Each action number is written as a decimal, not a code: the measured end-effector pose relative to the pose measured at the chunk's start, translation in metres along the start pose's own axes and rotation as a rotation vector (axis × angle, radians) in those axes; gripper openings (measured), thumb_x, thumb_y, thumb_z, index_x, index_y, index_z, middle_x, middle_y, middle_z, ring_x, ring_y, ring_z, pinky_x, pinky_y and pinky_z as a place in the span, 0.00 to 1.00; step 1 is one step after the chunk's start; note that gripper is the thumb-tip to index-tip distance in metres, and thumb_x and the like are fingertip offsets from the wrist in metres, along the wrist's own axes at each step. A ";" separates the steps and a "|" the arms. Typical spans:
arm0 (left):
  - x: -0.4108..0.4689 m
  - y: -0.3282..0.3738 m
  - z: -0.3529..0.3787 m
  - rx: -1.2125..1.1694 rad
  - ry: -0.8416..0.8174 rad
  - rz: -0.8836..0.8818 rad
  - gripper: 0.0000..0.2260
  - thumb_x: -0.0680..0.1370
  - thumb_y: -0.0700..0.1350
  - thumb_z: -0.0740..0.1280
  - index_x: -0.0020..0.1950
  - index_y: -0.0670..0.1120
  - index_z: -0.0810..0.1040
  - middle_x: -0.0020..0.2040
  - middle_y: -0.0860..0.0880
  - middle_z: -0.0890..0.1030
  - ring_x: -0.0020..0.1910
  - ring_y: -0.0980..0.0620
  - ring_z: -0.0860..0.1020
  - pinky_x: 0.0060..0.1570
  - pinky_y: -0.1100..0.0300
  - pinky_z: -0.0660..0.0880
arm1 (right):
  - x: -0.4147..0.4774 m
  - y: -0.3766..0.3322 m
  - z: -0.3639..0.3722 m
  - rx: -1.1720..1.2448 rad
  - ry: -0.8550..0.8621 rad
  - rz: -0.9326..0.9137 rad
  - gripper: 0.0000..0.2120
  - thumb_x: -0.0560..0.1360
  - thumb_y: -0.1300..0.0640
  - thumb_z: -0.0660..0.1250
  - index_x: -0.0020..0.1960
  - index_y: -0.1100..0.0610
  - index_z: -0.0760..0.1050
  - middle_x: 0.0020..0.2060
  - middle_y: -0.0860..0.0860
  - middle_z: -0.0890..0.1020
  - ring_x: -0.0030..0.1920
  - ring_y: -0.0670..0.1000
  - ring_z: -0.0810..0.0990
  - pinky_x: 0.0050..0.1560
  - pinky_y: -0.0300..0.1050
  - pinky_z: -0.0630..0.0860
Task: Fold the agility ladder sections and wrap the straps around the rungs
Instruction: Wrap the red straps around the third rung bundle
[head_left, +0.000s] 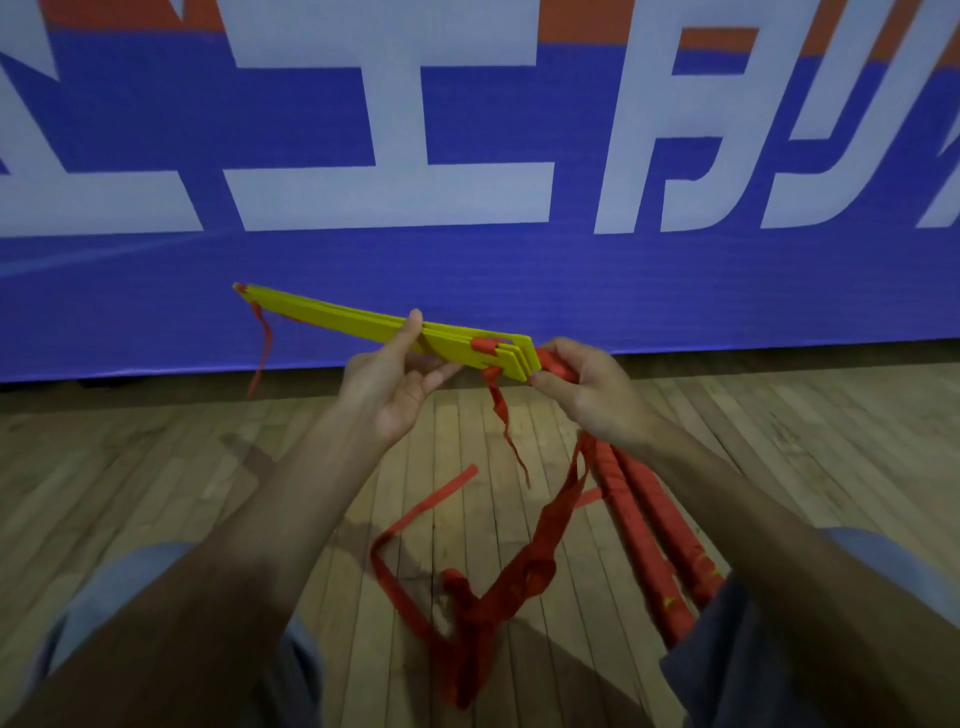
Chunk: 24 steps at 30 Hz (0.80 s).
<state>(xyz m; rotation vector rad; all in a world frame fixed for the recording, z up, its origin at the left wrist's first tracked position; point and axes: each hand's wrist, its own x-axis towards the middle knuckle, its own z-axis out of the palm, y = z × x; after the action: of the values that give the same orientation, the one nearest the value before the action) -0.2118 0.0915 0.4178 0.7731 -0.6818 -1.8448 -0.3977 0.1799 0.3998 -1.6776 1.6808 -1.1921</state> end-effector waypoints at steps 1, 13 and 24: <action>0.000 -0.003 0.000 -0.009 0.018 -0.021 0.09 0.79 0.39 0.67 0.55 0.35 0.74 0.46 0.36 0.82 0.43 0.42 0.84 0.40 0.42 0.82 | -0.001 -0.003 0.001 -0.036 0.002 -0.023 0.04 0.78 0.60 0.66 0.50 0.53 0.76 0.28 0.41 0.73 0.27 0.38 0.71 0.33 0.36 0.65; -0.002 -0.034 -0.008 0.273 0.064 -0.403 0.23 0.78 0.49 0.68 0.68 0.39 0.70 0.56 0.37 0.78 0.49 0.40 0.81 0.36 0.45 0.79 | -0.009 -0.012 0.001 -0.235 0.115 -0.293 0.15 0.77 0.49 0.68 0.43 0.61 0.80 0.32 0.52 0.81 0.34 0.49 0.79 0.37 0.47 0.74; -0.008 -0.024 -0.007 1.790 -0.043 0.494 0.24 0.82 0.59 0.56 0.41 0.43 0.81 0.38 0.46 0.81 0.39 0.47 0.79 0.43 0.51 0.75 | -0.004 -0.003 -0.018 -0.355 0.135 -0.378 0.14 0.75 0.48 0.65 0.44 0.58 0.82 0.33 0.49 0.80 0.36 0.47 0.76 0.35 0.32 0.67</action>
<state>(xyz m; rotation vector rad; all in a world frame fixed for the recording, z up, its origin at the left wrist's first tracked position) -0.2174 0.1073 0.3970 1.3831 -2.3181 -0.3891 -0.4108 0.1884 0.4108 -2.2557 1.7900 -1.2484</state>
